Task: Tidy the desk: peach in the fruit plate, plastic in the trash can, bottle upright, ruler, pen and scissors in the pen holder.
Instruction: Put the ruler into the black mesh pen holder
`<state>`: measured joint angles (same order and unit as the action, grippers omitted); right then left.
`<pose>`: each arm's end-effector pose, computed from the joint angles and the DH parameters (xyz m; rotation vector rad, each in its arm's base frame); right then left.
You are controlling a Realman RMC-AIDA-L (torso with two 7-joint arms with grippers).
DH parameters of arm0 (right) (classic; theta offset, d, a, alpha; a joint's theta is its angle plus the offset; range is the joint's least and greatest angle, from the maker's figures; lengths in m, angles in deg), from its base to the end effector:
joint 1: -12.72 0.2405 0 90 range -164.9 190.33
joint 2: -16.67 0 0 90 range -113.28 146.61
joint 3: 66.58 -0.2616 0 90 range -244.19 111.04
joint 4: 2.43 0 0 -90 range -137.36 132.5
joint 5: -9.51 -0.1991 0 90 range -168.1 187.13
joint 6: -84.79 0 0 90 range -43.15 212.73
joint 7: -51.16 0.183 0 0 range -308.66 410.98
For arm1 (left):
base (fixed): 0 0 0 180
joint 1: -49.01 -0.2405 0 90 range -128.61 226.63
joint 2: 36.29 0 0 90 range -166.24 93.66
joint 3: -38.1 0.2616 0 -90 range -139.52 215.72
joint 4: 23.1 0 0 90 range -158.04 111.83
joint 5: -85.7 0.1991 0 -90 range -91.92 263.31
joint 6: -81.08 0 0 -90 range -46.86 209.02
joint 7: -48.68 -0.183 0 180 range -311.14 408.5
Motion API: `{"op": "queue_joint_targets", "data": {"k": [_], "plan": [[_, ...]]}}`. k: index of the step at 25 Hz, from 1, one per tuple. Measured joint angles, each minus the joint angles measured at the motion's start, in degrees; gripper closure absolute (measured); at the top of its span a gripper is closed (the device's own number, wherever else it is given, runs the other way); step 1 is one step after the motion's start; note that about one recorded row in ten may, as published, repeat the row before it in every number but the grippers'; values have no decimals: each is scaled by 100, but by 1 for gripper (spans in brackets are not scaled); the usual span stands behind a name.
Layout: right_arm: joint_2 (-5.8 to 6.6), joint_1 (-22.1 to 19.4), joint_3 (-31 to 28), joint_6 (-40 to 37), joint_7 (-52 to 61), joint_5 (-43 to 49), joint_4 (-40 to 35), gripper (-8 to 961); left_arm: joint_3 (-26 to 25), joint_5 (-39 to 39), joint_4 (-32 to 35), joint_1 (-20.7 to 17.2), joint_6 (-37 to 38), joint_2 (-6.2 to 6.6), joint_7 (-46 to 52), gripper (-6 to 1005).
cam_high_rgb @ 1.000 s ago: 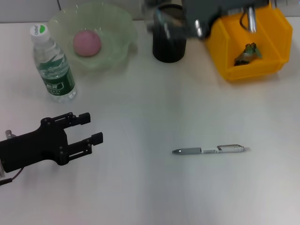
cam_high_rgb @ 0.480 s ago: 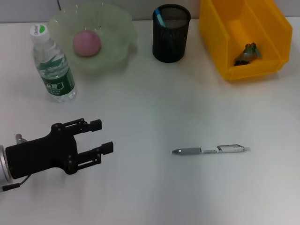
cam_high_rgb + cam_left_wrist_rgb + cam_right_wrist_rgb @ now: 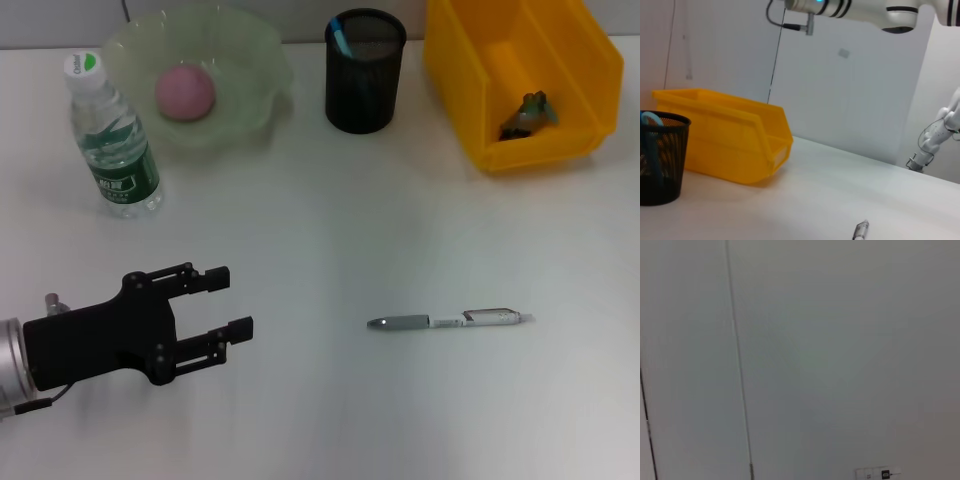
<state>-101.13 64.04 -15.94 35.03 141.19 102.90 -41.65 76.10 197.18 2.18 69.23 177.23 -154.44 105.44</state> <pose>0.1016 0.5087 0.0150 -2.2335 0.5194 0.8316 -0.2842 0.2576 -0.0534 -2.7026 -0.5152 -0.8639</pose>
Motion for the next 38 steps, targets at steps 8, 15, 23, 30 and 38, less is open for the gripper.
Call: {"op": "queue_joint_targets", "data": {"k": [8,15,23,30,38], "plan": [[12,306,33,289,92,-6,383,565,14,10,-49,66,28,-23,-181,332],[-7,506,73,587,94,56,709,564,178,18,-59,90,45,-19,-189,332],[-16,658,255,917,138,74,1018,564,380,22,-56,74,27,-15,-240,332],[-64,672,368,1165,116,74,1113,561,459,22,-105,31,27,-21,-484,333],[-130,689,378,1443,-107,29,1251,542,463,153,-129,70,38,-10,-487,333]]}}
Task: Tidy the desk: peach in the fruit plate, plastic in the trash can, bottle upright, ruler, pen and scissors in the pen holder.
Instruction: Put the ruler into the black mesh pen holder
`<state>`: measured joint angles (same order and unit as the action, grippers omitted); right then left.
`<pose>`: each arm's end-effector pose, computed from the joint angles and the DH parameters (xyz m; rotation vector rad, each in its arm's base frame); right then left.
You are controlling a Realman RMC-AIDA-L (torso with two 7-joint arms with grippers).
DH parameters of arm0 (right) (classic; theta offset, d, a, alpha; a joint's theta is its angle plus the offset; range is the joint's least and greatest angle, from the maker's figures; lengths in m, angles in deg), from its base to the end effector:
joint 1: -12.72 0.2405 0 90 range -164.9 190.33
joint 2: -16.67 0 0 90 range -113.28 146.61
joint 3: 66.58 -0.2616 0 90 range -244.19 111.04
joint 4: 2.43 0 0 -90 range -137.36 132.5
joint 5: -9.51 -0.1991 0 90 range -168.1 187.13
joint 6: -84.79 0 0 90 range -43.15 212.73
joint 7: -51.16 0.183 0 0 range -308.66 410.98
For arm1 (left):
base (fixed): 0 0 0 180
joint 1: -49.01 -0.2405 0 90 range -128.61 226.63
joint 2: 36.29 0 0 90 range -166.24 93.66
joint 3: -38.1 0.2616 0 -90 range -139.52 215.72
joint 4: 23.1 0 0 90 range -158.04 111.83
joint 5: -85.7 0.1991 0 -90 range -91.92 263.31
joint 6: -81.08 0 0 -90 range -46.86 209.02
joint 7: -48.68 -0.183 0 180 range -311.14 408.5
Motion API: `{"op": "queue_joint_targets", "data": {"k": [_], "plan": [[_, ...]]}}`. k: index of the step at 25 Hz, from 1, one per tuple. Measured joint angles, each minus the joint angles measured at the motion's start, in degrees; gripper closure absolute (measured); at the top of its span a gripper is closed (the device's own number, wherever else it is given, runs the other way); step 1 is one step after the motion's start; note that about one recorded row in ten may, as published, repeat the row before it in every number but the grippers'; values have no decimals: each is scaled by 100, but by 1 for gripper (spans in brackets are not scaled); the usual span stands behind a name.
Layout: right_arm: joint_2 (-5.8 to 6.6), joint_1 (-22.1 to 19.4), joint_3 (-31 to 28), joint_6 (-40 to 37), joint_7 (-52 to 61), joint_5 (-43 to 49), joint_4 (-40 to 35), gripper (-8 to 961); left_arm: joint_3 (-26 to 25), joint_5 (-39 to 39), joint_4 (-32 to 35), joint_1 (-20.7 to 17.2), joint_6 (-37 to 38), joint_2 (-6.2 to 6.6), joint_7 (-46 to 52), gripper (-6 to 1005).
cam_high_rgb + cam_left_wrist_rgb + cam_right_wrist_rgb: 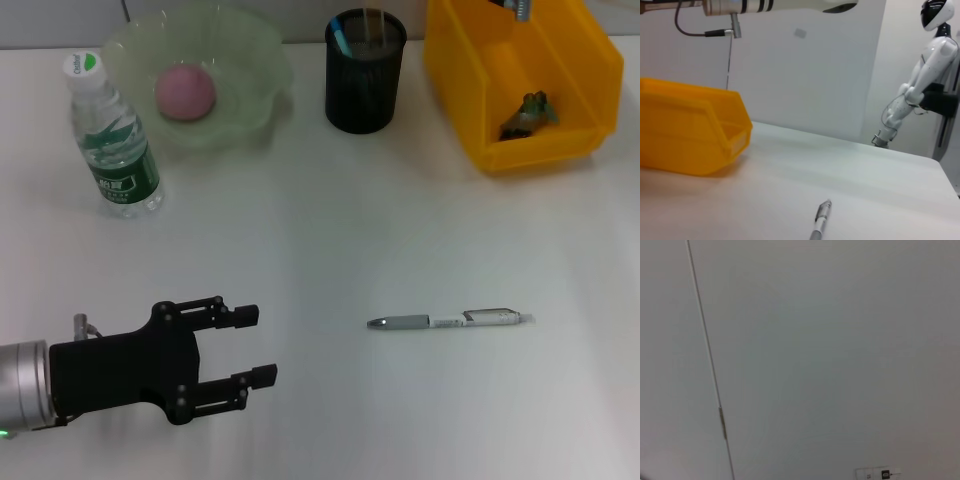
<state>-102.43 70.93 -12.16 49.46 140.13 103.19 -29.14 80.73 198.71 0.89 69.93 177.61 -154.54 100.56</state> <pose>0.1092 0.5253 -0.0381 -2.2047 0.6505 0.6429 -0.2796 0.2442 -0.0690 -2.8235 -0.3866 -0.8259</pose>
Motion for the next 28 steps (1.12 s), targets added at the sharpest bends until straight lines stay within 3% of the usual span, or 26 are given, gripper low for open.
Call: {"op": "queue_joint_targets", "data": {"k": [10,18,28], "plan": [[-37,187,-41,278,-273,-19,210,519,0,19,15,9,29,-5,-3,333],[-46,216,-5,311,-1230,-910,444,500,0,19,30,9,98,2,-3,333],[-39,184,-1,310,-1312,-954,463,440,0,7,13,9,99,-3,-3,333]]}}
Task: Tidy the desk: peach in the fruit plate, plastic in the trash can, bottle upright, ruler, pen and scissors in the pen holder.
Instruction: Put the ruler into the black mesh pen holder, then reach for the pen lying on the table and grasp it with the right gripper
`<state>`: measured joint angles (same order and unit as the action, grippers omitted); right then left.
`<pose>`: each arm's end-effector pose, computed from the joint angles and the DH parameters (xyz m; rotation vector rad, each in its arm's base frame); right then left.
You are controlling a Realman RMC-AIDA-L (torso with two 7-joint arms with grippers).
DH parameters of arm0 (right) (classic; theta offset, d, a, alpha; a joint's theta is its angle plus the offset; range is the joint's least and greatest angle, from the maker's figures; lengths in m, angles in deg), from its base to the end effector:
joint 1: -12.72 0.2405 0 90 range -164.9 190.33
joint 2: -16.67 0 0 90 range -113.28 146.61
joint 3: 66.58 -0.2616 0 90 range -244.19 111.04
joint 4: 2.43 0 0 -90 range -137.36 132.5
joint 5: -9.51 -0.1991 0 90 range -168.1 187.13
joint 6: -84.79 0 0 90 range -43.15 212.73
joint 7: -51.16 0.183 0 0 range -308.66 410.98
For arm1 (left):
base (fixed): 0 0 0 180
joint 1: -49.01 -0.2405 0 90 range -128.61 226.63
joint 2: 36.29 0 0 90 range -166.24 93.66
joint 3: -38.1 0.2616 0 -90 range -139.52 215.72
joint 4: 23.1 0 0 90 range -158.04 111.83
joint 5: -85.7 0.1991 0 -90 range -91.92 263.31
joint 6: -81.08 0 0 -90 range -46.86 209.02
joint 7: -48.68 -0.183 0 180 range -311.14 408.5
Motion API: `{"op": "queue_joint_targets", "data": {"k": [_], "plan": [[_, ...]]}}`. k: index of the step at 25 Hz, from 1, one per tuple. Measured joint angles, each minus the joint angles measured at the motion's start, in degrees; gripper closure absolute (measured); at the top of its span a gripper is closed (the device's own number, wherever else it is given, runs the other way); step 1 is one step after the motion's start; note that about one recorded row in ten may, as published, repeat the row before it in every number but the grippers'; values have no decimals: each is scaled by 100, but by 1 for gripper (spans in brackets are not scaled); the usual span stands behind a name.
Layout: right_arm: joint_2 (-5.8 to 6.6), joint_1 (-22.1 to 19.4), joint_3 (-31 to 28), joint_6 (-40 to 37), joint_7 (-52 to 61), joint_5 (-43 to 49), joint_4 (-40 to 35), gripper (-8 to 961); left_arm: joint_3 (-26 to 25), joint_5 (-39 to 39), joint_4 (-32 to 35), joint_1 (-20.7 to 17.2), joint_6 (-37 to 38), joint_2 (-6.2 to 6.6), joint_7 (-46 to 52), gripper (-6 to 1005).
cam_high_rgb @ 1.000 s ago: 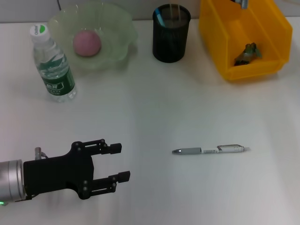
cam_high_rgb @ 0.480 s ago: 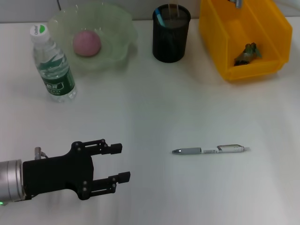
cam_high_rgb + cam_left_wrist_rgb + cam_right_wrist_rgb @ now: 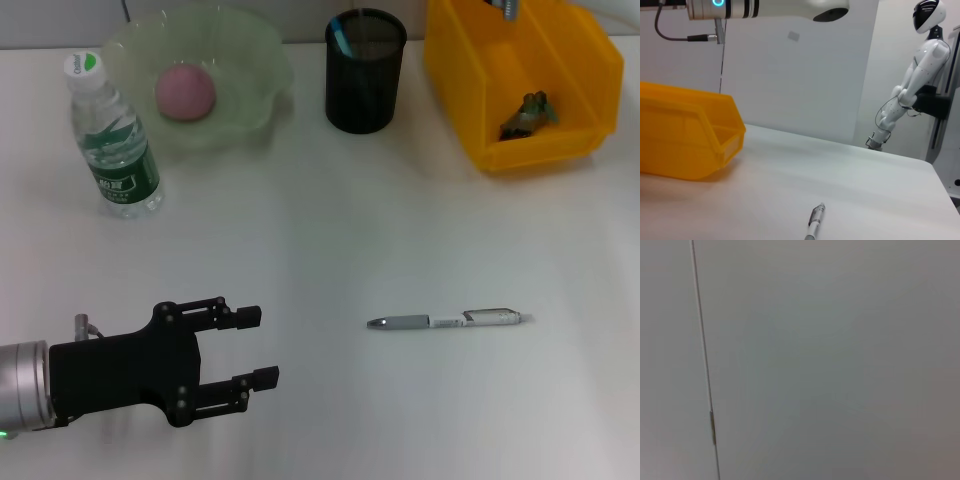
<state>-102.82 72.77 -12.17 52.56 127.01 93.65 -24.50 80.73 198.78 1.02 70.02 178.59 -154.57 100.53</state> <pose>0.1064 0.5294 -0.0446 -2.1695 0.5719 0.6323 -0.2769 0.2427 -0.0682 -2.8320 -0.3756 -0.8445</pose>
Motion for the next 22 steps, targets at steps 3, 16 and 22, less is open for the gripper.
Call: {"op": "queue_joint_targets", "data": {"k": [3,16,22], "plan": [[-6,-49,0,-86,-2,-20,-47,396,0,-9,15,7,0,-2,0,333],[-5,-1032,-1,-1628,-3,-945,-820,335,-48,-28,23,68,19,1,-59,332],[20,-1396,-5,-2291,149,-954,-1052,298,-53,-31,-9,87,-26,-10,-146,332]]}}
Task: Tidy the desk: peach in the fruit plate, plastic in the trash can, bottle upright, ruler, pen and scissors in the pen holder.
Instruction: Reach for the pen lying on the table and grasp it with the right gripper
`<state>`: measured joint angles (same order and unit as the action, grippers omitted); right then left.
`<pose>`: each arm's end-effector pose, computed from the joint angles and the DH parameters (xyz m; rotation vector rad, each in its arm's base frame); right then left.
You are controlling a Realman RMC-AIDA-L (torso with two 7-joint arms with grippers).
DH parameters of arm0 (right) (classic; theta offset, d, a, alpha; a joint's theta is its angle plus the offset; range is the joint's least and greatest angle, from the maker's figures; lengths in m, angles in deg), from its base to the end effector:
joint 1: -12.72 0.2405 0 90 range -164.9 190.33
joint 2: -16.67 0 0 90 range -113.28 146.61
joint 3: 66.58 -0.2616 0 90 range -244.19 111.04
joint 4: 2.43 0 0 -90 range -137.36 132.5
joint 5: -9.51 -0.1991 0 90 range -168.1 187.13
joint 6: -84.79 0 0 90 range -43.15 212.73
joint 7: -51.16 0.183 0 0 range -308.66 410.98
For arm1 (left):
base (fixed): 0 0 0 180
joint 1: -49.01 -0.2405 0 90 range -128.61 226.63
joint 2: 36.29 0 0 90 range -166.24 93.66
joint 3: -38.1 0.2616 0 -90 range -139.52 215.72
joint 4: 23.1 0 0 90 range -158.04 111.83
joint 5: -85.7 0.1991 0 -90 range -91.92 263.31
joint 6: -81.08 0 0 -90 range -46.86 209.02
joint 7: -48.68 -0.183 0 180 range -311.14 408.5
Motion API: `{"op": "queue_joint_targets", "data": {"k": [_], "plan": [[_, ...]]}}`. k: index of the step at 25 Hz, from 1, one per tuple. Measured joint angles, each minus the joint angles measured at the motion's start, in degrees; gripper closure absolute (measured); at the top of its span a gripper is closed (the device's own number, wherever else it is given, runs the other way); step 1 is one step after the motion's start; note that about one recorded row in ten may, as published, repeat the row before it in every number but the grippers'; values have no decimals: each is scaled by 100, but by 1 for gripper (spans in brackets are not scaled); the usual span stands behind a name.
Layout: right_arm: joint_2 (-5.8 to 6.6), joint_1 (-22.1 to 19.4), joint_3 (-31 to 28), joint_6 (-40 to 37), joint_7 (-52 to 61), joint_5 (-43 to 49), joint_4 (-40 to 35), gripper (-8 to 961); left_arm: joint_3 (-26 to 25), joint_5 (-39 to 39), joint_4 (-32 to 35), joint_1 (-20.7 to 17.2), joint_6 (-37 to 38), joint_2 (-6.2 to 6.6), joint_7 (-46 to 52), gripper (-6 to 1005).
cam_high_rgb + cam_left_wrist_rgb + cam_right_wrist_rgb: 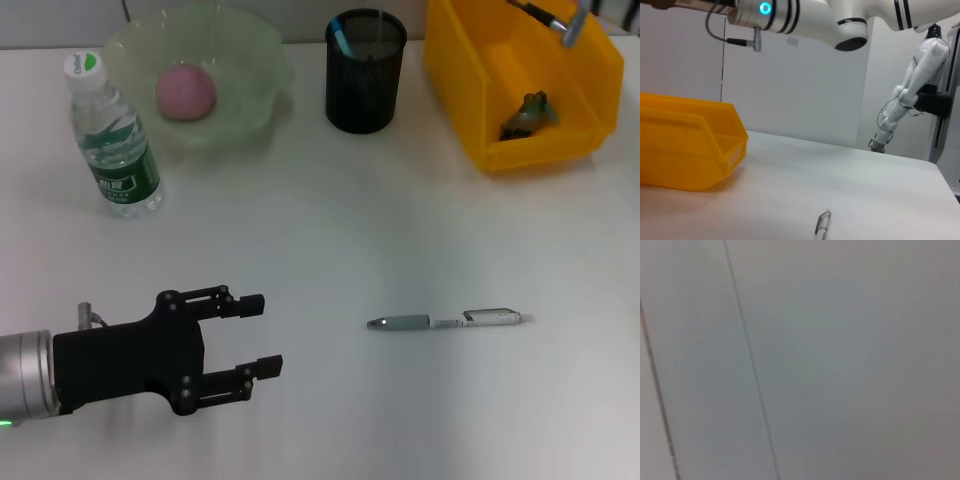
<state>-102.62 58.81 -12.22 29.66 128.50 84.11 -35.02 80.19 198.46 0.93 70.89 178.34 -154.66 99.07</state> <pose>0.1229 0.4803 -0.0046 -2.1983 0.5754 1.0387 -0.2730 0.2489 -0.0676 -2.8197 -0.3238 -0.8479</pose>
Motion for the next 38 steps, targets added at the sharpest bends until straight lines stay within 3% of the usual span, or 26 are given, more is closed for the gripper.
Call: {"op": "queue_joint_targets", "data": {"k": [8,12,15,16,17,21,28,32,38], "plan": [[18,-713,5,-1076,182,62,-472,248,-6,-23,141,67,140,15,26,332],[37,-1010,22,-1688,874,648,-910,153,-5,-28,130,243,167,16,96,332],[58,-1140,-44,-2340,1434,1628,-1288,131,21,-20,119,327,160,13,199,332],[67,-1193,-122,-2783,1806,2403,-1575,132,20,-20,121,339,169,12,235,332],[67,-1193,-122,-2783,1806,2403,-1575,133,10,-27,134,349,201,12,291,332],[116,-1189,-655,-3843,2573,4056,-2197,135,-11,-71,184,374,272,13,536,332],[179,-1152,-1194,-4724,2725,5027,-2483,139,-9,-74,334,353,276,42,910,332],[182,-1164,-1207,-5183,2745,5384,-2772,140,6,-52,340,345,259,43,852,332],[60,-988,-919,-5309,2982,6007,-3077,143,11,-41,346,319,215,43,769,332]]}}
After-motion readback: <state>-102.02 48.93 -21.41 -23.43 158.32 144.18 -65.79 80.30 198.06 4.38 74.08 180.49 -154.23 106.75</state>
